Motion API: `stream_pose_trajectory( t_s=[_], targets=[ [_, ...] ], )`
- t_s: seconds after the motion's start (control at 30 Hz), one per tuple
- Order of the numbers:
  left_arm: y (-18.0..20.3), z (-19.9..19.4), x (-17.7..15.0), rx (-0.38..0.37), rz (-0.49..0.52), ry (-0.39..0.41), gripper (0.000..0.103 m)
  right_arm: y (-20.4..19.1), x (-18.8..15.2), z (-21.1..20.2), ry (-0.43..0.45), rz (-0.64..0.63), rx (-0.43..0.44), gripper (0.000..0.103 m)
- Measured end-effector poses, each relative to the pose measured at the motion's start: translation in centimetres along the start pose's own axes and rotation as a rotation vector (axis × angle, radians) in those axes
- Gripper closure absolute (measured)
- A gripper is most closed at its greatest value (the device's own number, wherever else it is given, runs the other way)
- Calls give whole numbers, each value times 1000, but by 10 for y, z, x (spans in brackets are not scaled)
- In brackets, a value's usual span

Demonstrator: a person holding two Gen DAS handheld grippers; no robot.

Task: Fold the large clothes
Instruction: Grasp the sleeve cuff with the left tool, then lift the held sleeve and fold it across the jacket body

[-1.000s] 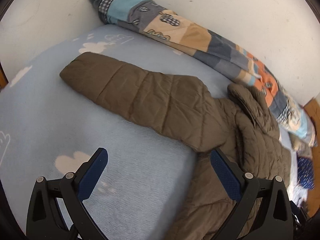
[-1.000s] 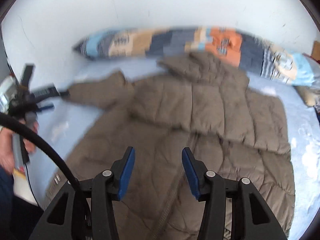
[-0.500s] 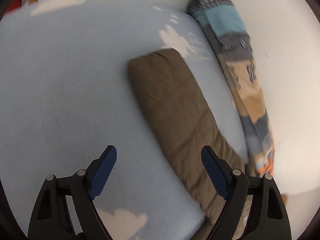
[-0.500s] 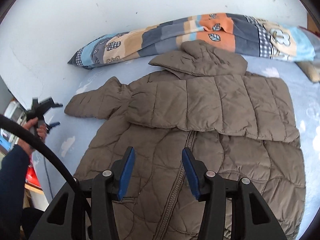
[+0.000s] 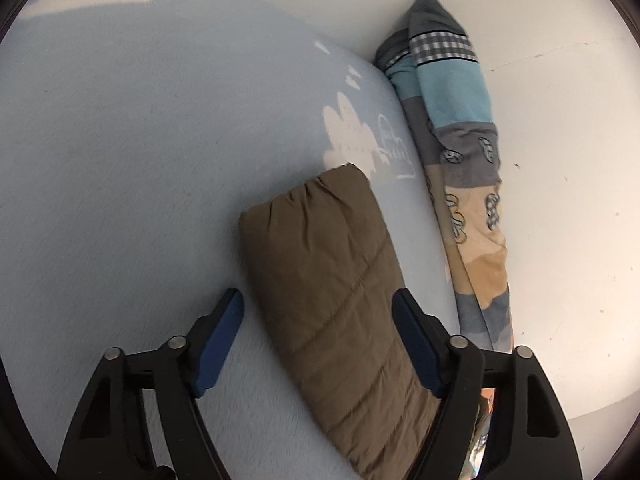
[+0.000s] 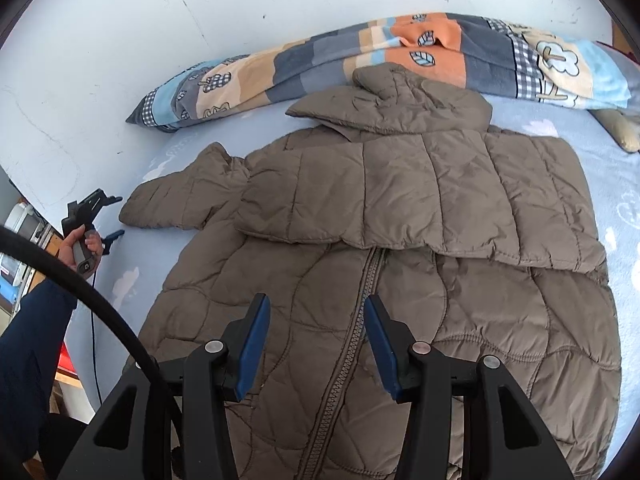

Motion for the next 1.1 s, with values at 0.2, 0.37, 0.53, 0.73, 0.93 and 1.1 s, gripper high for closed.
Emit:
stream_pose_trajectory(
  t_s=[0.2, 0.37, 0.53, 0.73, 0.93, 1.1],
  targets=[
    [14, 14, 14, -16, 38, 13, 34, 6, -1, 2, -4, 4, -12, 50],
    [28, 17, 15, -4, 105, -1, 86, 5, 0, 3, 7, -4, -19, 50],
    [58, -3, 2, -16, 191, 19, 89, 8, 0, 2, 11, 14, -13, 50],
    [124, -43, -39, -55, 331, 29, 90, 14, 11, -17, 60, 38, -19, 50],
    [213, -89, -98, -112, 471, 35, 90, 34, 21, -44, 125, 115, -16, 50],
    [296, -127, -157, -159, 593, 48, 89, 49, 30, -79, 200, 166, 8, 50]
  ],
)
Point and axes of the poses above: each gripper's, at about its wrist camera, not at the fingertips, and z roughly the way its jaws point, y to its right, x to its top, the point moved 10 cm from there along z, roughly the way its jaws point, and after that the axes turned 9 degrees about -y, right-handed, at the moved point
